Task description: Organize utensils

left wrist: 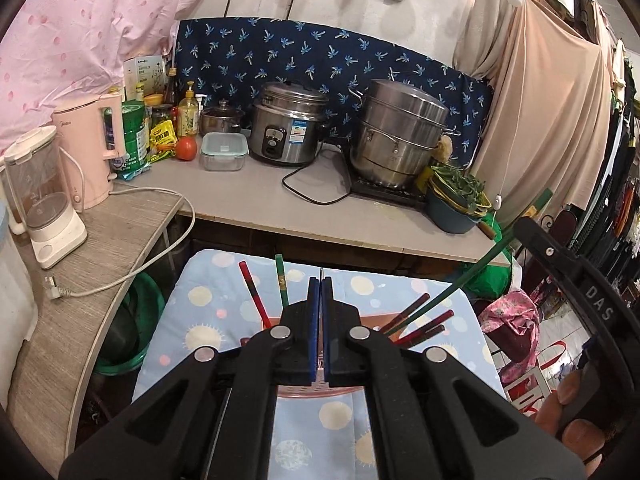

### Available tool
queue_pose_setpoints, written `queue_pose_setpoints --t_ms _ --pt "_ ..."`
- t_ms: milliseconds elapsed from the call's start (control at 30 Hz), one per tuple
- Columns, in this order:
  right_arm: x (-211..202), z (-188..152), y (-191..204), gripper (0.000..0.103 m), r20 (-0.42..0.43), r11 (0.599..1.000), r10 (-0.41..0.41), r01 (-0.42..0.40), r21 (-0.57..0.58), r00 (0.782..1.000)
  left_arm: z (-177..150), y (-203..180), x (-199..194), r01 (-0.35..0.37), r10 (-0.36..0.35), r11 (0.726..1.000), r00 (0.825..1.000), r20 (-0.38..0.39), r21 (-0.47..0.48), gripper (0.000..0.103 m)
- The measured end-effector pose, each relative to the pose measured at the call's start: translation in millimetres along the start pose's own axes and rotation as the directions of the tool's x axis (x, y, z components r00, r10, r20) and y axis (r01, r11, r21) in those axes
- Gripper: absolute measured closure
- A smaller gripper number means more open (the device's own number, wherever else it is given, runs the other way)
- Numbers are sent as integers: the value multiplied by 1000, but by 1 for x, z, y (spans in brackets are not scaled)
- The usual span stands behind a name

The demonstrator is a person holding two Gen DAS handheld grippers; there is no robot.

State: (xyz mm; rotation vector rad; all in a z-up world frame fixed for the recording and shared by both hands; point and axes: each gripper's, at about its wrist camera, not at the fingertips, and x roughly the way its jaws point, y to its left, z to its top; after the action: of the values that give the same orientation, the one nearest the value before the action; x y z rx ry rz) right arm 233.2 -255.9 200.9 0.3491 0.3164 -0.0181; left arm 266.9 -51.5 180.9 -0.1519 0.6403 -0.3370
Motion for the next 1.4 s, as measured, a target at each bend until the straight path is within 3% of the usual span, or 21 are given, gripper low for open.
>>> queue_pose_setpoints --t_ms 367,667,833,1067,1400 --pt "36 -32 -9 96 -106 1000 -22 22 0 994 -8 8 39 -4 2 1000 998 -60 -27 102" --pt "42 -44 -7 91 -146 1000 -24 21 -23 989 -15 2 51 -41 41 999 999 -36 -4 101" --pt "35 -43 -10 91 -142 1000 -26 24 -14 989 -17 1 48 -60 60 998 998 -24 2 87" --pt "22 -46 -10 90 -143 999 -26 22 -32 989 -18 -5 37 -77 77 997 997 -3 21 79" --pt "0 -57 -8 89 -161 999 -20 13 -48 987 -26 -15 19 -95 95 994 995 16 51 78"
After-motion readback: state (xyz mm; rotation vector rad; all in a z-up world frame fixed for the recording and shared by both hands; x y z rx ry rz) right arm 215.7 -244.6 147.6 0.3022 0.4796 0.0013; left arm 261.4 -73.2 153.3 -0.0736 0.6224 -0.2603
